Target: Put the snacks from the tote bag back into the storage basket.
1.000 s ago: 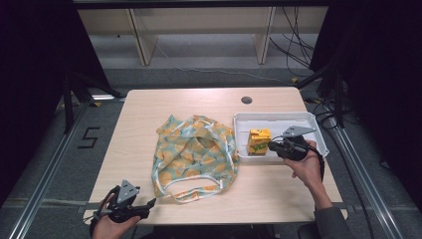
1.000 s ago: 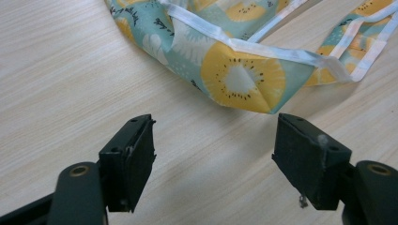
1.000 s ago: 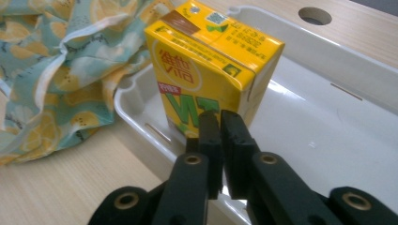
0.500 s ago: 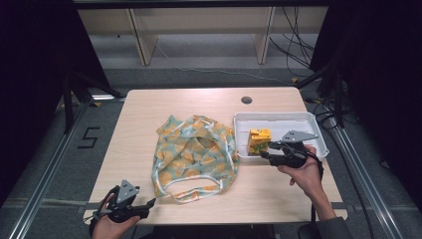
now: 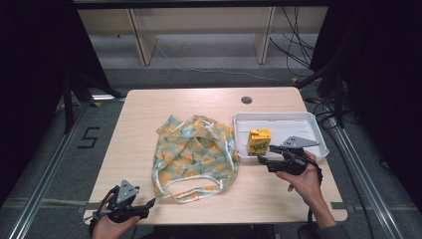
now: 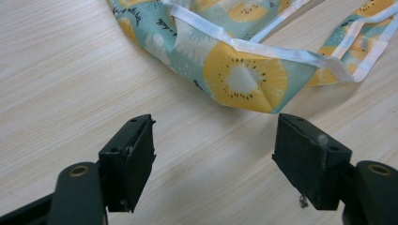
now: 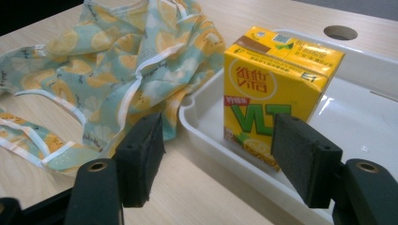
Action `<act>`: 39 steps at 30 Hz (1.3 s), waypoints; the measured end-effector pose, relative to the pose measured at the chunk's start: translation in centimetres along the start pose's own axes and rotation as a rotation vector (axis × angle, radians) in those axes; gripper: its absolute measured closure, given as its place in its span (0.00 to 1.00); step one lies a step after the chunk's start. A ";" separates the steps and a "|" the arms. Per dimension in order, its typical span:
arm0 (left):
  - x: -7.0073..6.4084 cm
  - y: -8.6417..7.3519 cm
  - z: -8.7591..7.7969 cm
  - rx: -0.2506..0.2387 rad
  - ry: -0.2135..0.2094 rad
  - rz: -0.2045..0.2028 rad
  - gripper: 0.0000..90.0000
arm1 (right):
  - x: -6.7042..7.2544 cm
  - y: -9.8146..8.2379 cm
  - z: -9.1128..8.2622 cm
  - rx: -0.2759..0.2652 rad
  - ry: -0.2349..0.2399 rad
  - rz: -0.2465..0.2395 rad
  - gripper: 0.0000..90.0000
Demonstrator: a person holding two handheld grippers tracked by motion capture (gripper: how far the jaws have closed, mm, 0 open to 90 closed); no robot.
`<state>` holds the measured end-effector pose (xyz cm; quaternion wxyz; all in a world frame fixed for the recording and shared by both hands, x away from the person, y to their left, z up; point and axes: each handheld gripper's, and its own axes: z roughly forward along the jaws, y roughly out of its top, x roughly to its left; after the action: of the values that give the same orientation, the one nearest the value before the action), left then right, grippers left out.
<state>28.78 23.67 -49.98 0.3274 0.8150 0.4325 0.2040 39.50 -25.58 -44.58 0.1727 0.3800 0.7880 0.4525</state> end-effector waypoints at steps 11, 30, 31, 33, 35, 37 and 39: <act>-0.2 0.0 0.1 -0.023 0.001 -0.025 0.32 | 1.2 -1.1 0.0 0.011 0.022 0.011 0.34; 0.0 -0.1 0.2 0.008 0.000 0.002 0.32 | 3.0 -5.0 -1.1 0.108 0.040 0.008 0.27; 0.0 0.0 0.1 0.011 0.001 0.011 0.32 | 3.1 -5.1 -1.1 0.111 0.033 0.006 0.27; 0.1 -0.1 0.0 0.011 -0.003 0.014 0.32 | 3.3 -5.5 -1.1 0.132 0.045 0.023 0.26; 0.1 -0.1 0.1 0.009 -0.003 0.005 0.32 | 3.3 -5.7 -1.1 0.150 0.038 -0.004 0.25; 0.1 -0.1 0.1 0.011 -0.003 0.009 0.32 | 3.5 -6.1 -1.0 0.158 0.040 -0.013 0.24; 0.1 0.0 0.1 0.012 -0.002 0.016 0.32 | 3.6 -6.3 -1.0 0.174 0.037 -0.019 0.24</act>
<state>28.87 23.76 -50.06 0.3215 0.8205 0.4267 0.2032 33.79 -25.36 -49.17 0.1287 0.3775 0.8311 0.3876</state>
